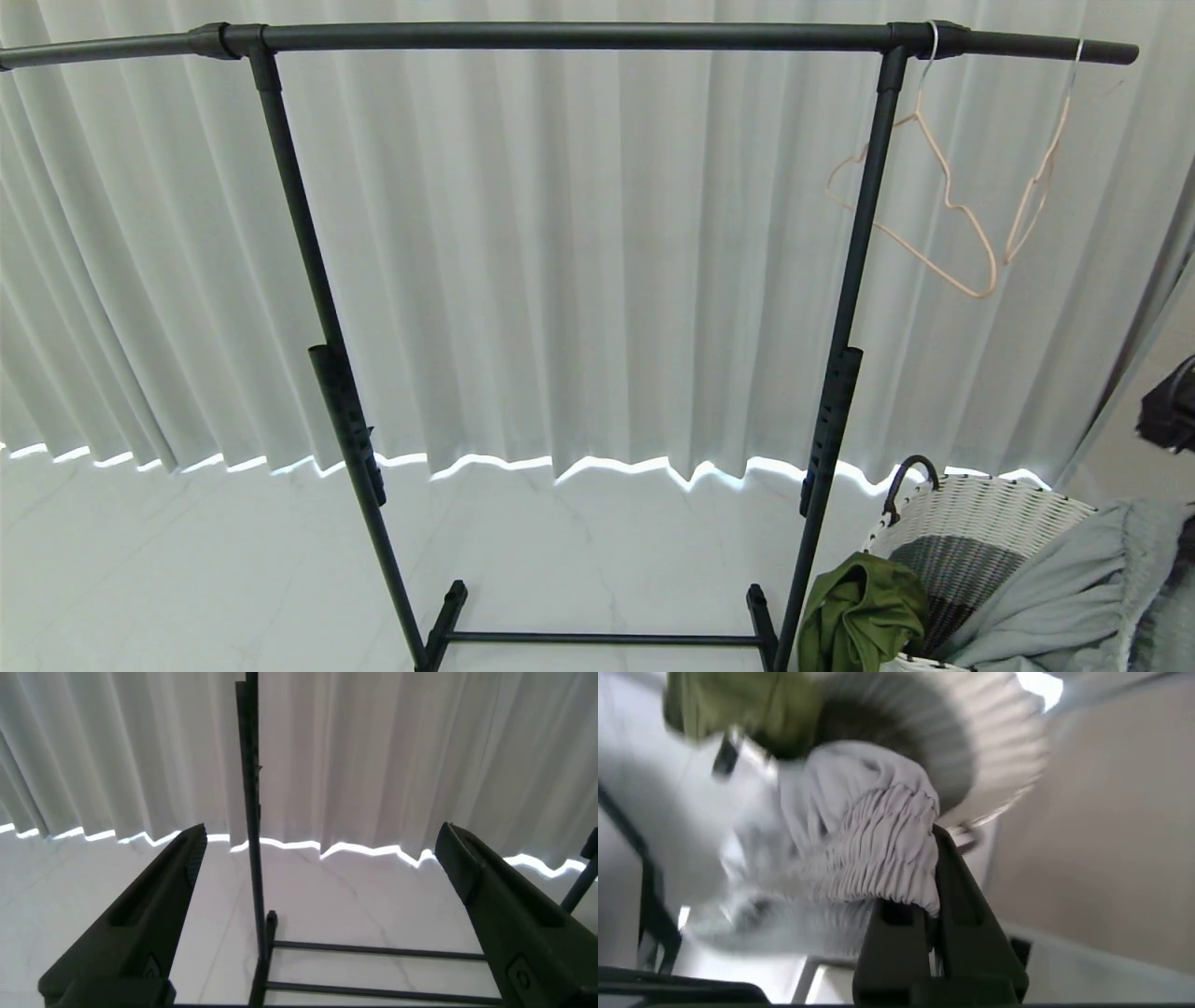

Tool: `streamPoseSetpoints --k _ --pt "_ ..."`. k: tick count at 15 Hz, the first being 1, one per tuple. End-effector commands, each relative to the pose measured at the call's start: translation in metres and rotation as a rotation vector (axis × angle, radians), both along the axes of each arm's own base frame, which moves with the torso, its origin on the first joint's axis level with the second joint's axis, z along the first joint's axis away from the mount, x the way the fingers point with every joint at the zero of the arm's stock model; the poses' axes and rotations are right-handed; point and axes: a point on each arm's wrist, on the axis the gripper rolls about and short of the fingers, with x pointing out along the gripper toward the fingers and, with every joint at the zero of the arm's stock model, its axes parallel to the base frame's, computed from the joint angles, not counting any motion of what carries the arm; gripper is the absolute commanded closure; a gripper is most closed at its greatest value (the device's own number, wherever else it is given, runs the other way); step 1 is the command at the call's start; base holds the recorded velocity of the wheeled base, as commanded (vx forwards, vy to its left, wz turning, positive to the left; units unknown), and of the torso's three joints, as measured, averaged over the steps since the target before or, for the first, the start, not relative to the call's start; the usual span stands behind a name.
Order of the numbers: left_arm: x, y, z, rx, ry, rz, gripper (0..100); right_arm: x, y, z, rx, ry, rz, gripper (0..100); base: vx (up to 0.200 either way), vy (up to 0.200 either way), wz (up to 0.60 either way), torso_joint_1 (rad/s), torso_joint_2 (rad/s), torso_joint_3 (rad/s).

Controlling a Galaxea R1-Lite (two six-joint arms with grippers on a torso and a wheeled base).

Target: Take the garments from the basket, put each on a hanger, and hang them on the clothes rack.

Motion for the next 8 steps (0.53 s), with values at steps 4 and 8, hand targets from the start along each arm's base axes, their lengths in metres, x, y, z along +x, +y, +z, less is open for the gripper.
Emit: streamPoseSetpoints --k 4,8 --pt "0.000 0.000 0.000 0.008 0.001 -0.003 0 -0.036 0.009 0.063 0.027 -0.240 0.093 100 -0.200 0.000 0.00 0.006 0.00 0.005" --pt "0.000 0.000 0.000 0.009 0.001 -0.003 0 -0.038 0.018 0.070 0.043 -0.265 0.172 100 -0.150 0.000 0.00 -0.001 0.00 0.001"
